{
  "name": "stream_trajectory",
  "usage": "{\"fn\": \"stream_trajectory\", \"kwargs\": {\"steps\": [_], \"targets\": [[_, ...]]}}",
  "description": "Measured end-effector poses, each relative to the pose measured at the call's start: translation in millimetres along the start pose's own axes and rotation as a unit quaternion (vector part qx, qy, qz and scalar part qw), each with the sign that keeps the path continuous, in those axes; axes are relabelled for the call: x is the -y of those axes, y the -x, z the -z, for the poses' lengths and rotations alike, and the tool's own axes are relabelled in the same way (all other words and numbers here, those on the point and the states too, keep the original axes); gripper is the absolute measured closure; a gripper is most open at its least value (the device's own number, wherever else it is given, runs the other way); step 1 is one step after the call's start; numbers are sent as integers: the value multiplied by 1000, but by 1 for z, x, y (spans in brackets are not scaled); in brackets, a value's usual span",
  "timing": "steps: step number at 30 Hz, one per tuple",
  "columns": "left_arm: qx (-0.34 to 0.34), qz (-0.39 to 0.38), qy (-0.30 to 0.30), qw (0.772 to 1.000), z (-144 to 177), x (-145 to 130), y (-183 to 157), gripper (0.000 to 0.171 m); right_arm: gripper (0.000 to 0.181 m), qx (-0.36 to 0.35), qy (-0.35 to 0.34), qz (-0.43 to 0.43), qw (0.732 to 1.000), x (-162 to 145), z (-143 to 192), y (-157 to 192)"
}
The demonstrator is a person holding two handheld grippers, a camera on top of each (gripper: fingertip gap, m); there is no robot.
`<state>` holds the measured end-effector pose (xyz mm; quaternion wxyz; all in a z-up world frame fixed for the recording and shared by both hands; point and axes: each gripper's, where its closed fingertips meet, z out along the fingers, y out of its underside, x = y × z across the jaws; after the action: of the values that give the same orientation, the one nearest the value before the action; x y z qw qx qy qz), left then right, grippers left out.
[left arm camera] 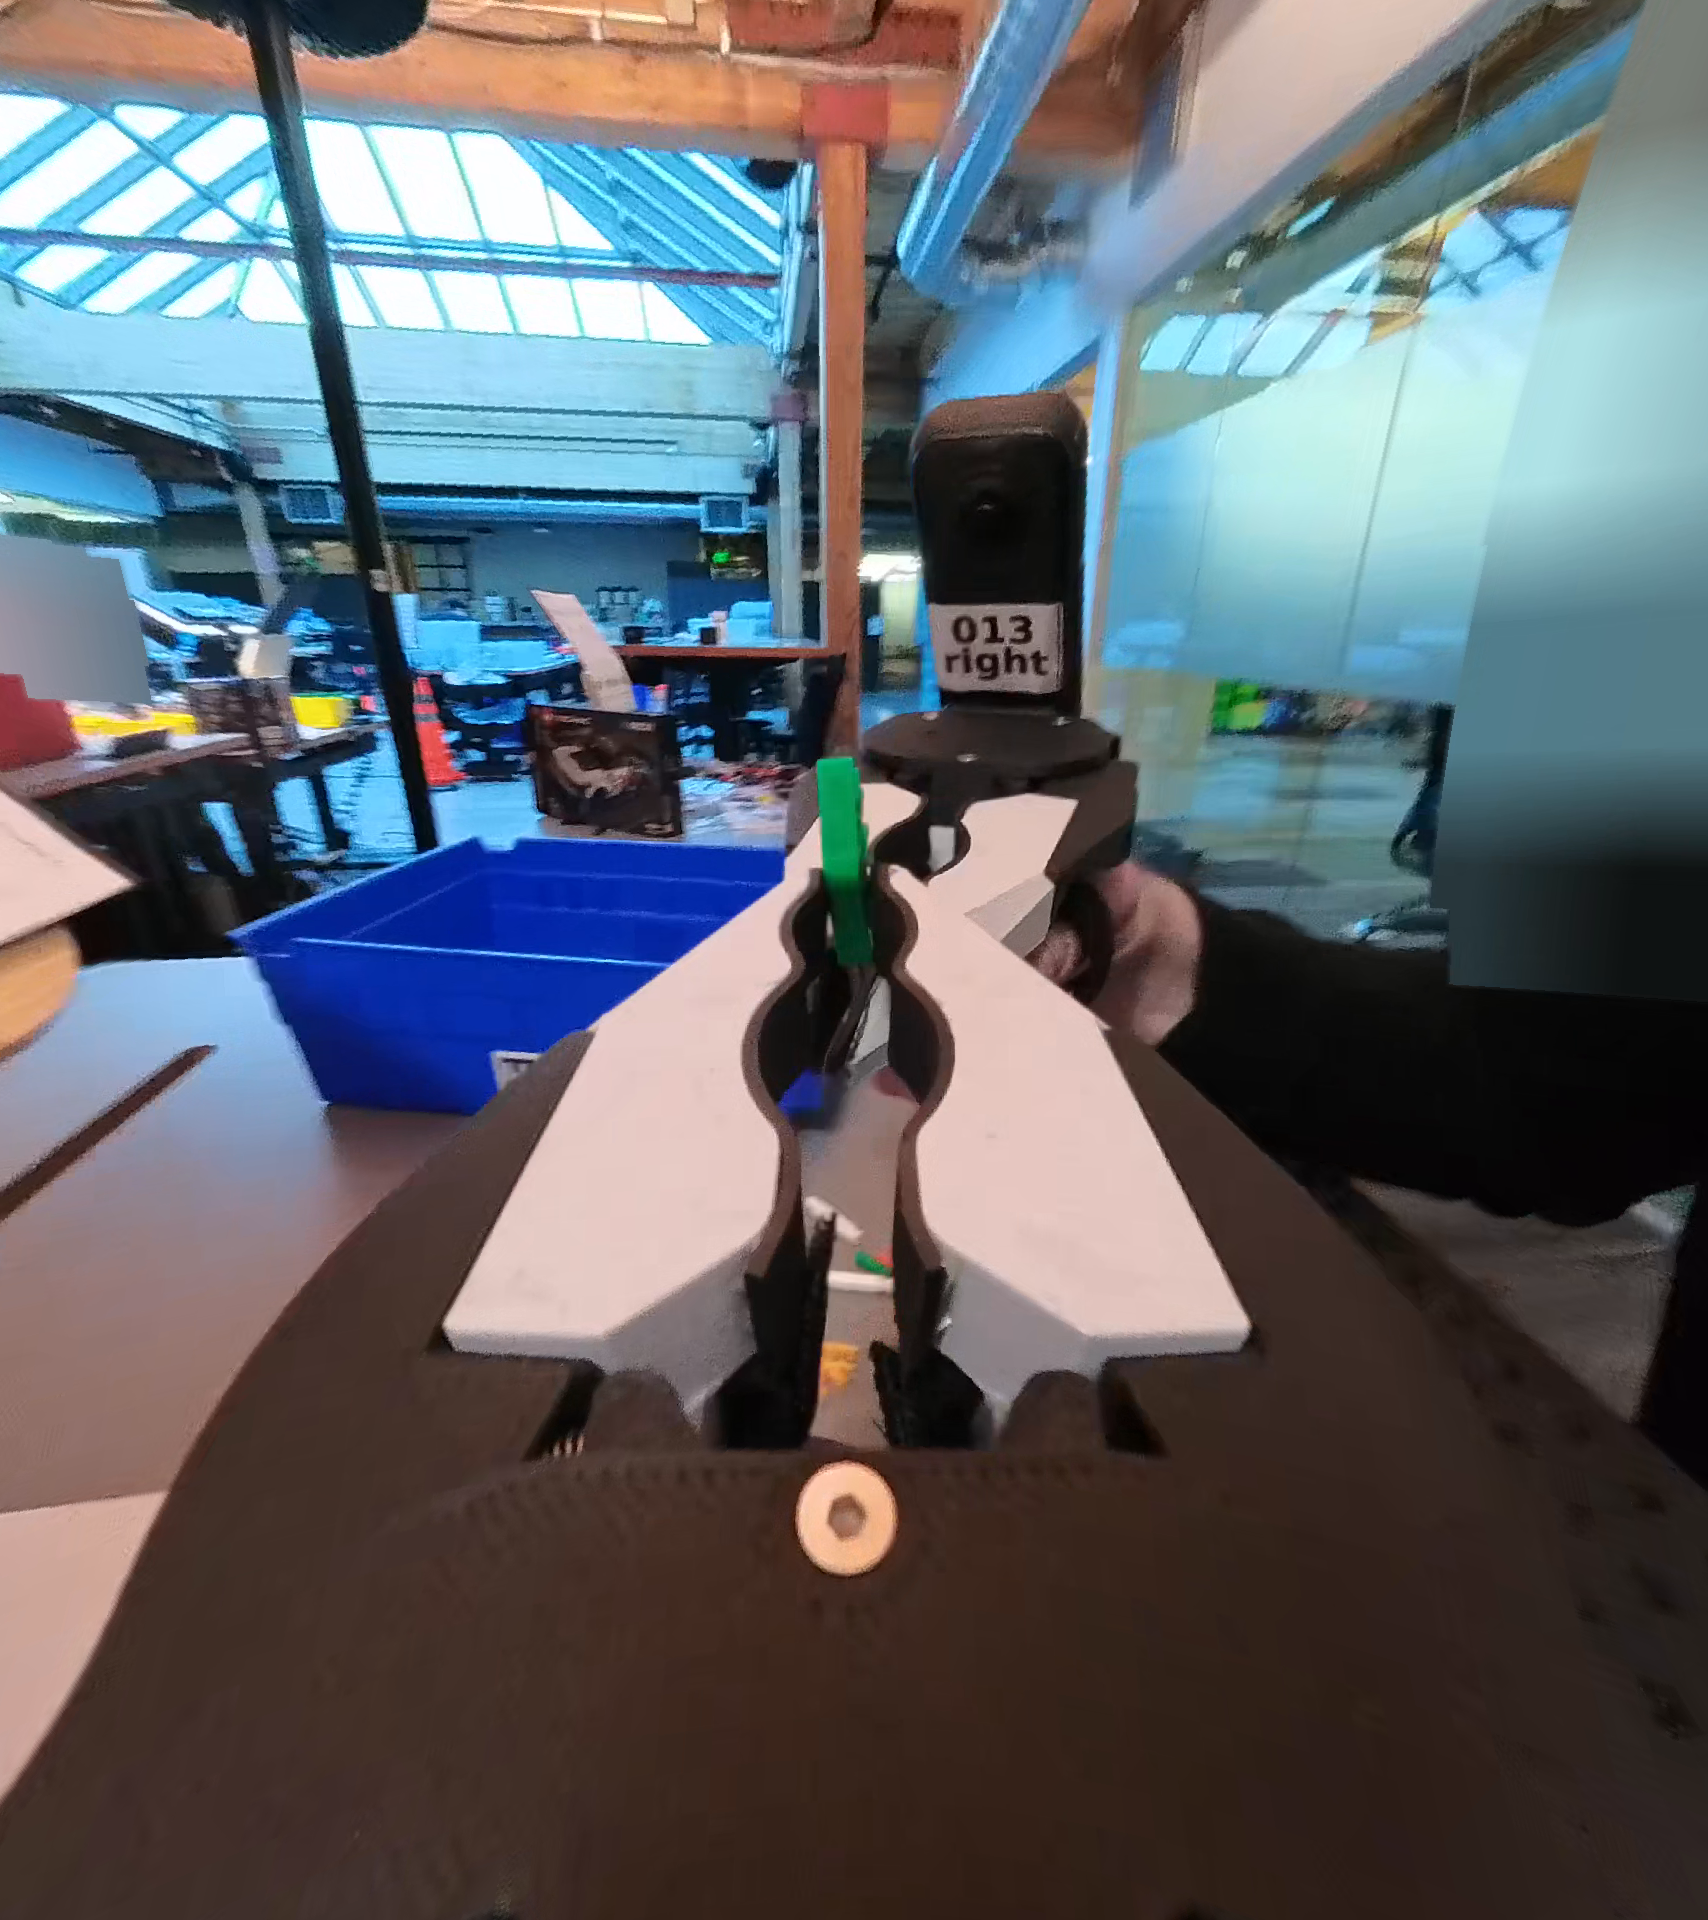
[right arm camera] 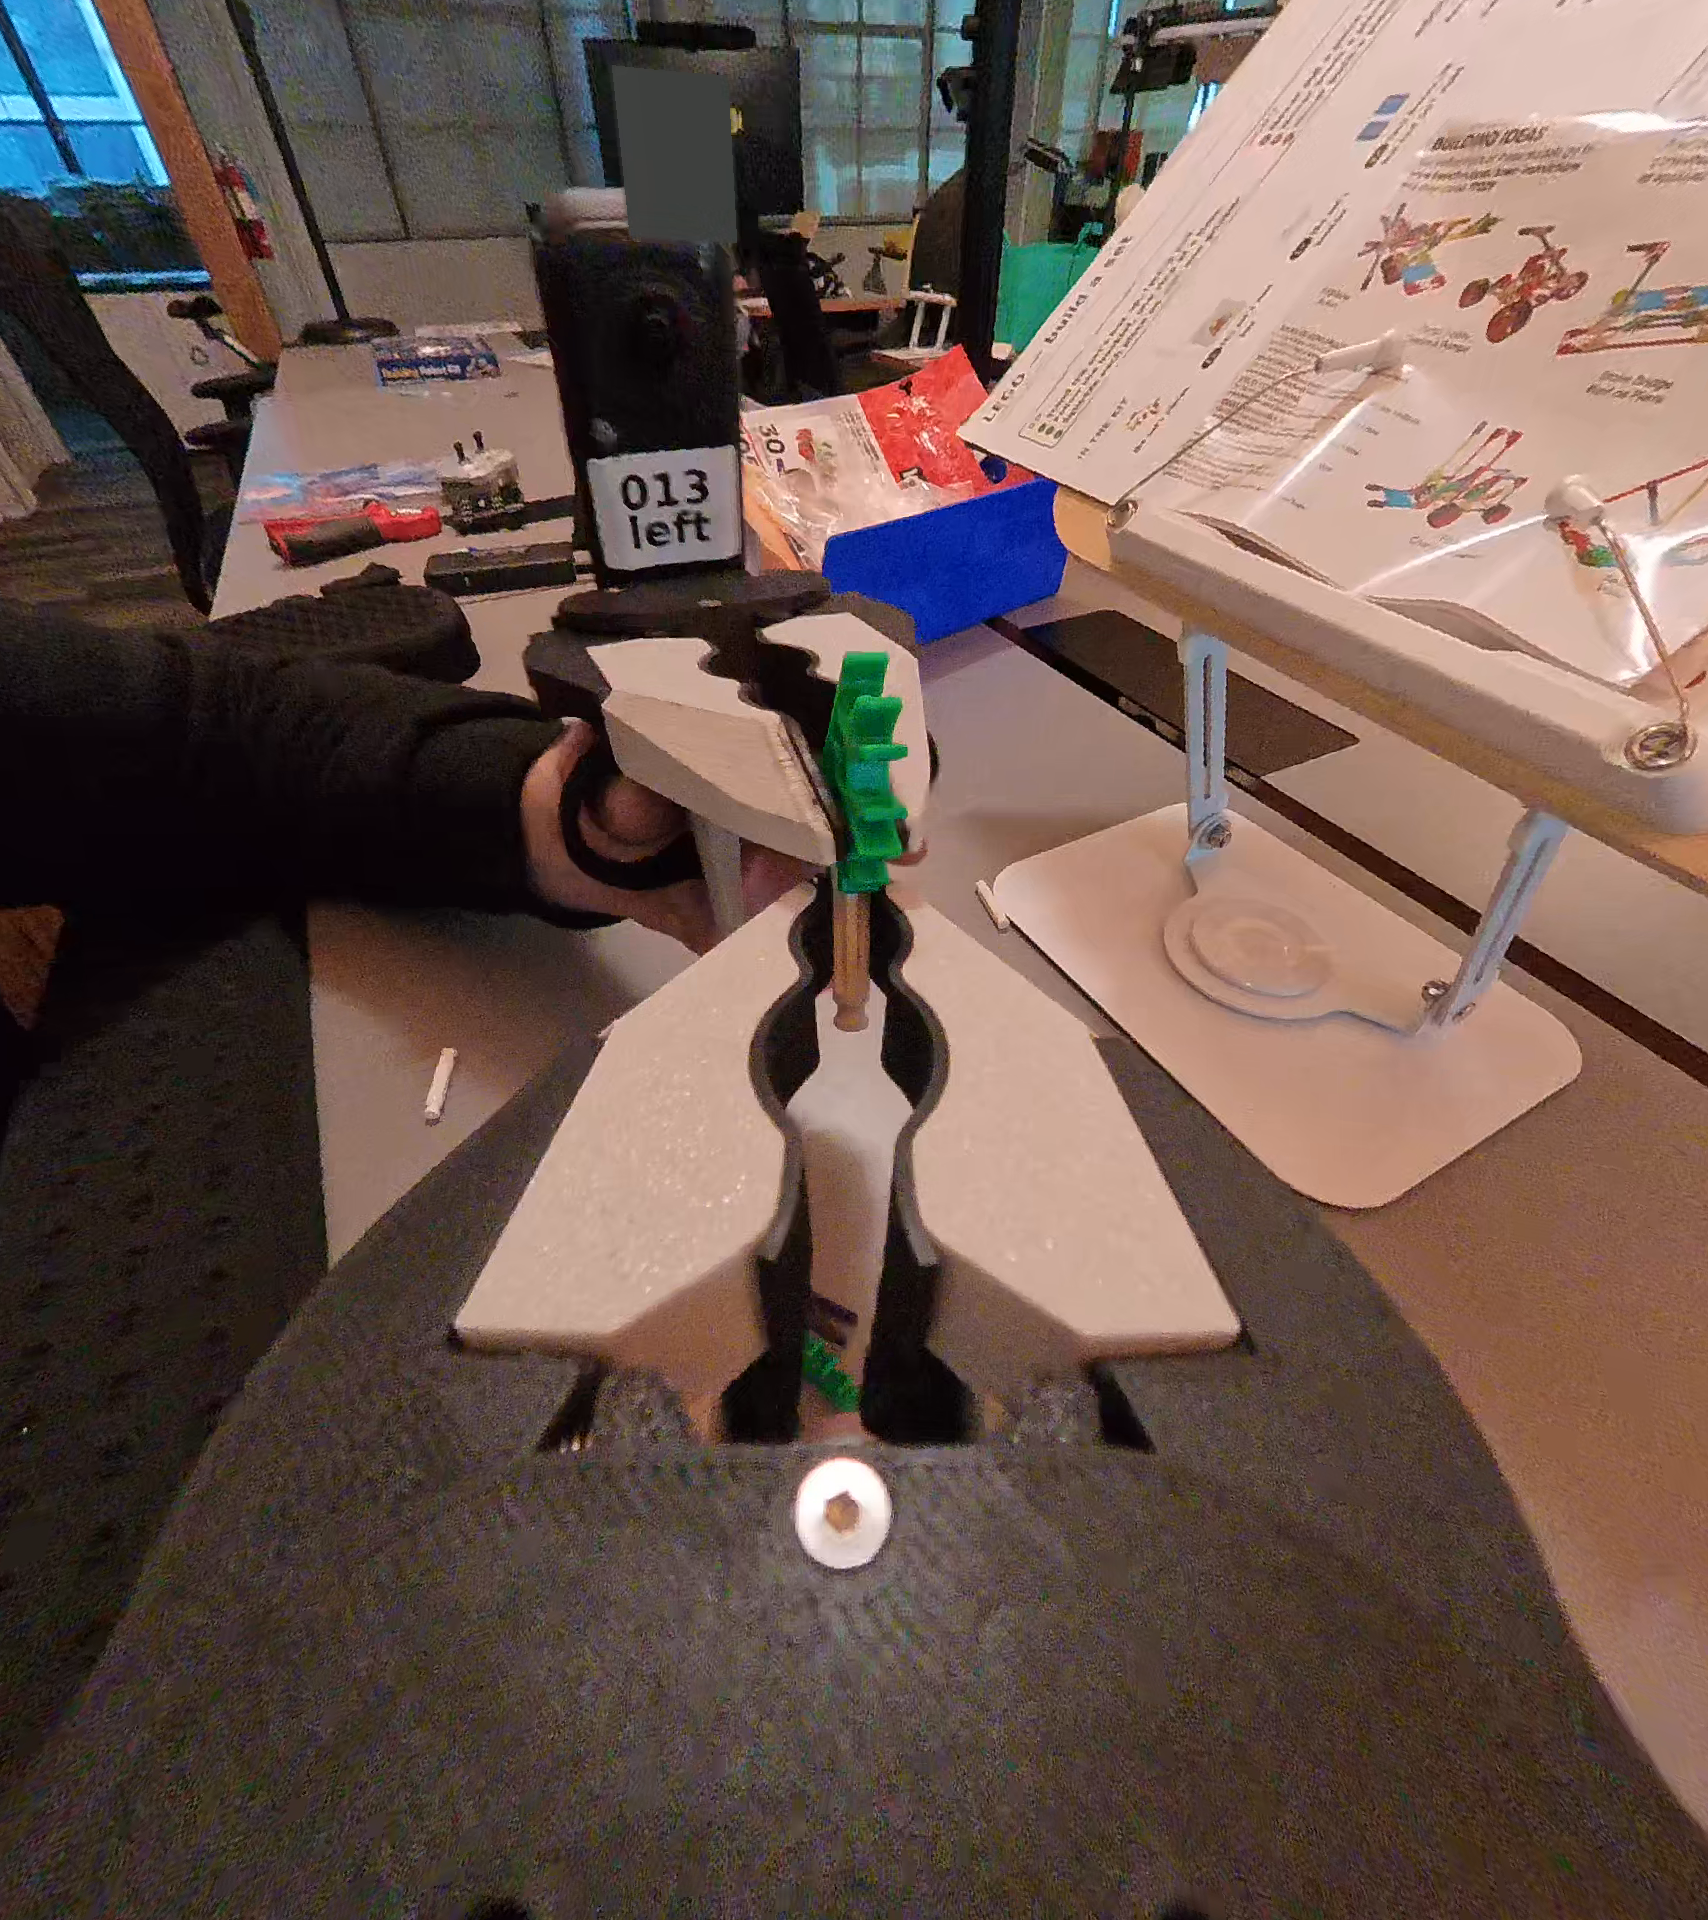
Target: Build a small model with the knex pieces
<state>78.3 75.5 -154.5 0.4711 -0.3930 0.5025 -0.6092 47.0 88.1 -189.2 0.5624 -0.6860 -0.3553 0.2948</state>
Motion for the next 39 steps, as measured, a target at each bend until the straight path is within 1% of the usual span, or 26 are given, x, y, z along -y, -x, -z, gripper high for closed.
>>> {"fn": "stream_trajectory", "kwargs": {"steps": [4,5,6,8,10,12,14,16,18,19,20,22,24,25,27,28,29,31,32,33,34,35,36,37,38,39], "targets": [[18,-68,66,995,-1,-8,1,159,179,-7,50,46,998,-13,-2,2],[11,-73,64,995,-2,-5,-3,160,179,-9,59,60,996,-15,-3,2],[2,-73,84,994,-3,-10,-6,164,179,-17,65,69,995,-16,-3,1],[16,-112,104,988,-1,-11,-4,164,179,-16,58,61,996,-14,-4,1],[54,-161,98,981,-2,-5,1,165,179,-29,49,51,997,-9,-5,-1],[99,-236,101,961,-2,-1,5,164,179,-34,40,26,998,-4,-6,0],[150,-314,112,931,0,2,9,163,179,-28,26,-21,999,-1,-8,2],[194,-422,112,878,0,4,7,168,179,-7,17,-72,997,-1,-15,7],[247,-548,121,790,4,8,12,168,180,2,19,-108,994,-8,-24,9],[253,-563,127,777,5,7,13,169,180,14,11,-127,992,-9,-26,10],[254,-552,122,784,5,8,12,169,179,23,7,-133,991,-8,-25,11],[251,-511,115,814,5,10,14,169,179,-18,5,-99,995,-4,-15,-3],[244,-447,112,853,10,11,25,168,179,-107,9,-44,993,3,9,-36],[239,-428,114,864,13,10,31,168,179,-173,21,-4,985,4,28,-58],[237,-413,132,869,17,3,40,168,178,-305,62,71,948,6,73,-101],[232,-414,140,869,16,-2,41,168,178,-350,83,93,928,5,94,-117],[223,-417,154,868,14,-10,40,168,178,-383,106,99,912,1,113,-132],[233,-410,147,869,11,-11,39,168,177,-440,145,82,883,-14,147,-162],[228,-389,145,881,9,-11,38,168,166,-454,176,55,872,-30,160,-174],[218,-367,148,892,7,-13,37,168,134,-466,211,25,859,-48,172,-184],[209,-336,144,907,6,-13,37,168,136,-481,226,25,846,-56,182,-191],[207,-297,135,922,7,-11,38,168,146,-500,230,50,833,-54,189,-192],[198,-254,133,937,6,-13,38,168,145,-517,235,75,820,-50,193,-191],[181,-211,131,952,4,-15,36,168,139,-521,229,99,816,-41,190,-185],[171,-166,116,964,3,-14,35,167,131,-513,207,127,824,-28,181,-175],[158,-118,110,974,2,-15,36,168,130,-494,185,152,836,-15,167,-162]]}}
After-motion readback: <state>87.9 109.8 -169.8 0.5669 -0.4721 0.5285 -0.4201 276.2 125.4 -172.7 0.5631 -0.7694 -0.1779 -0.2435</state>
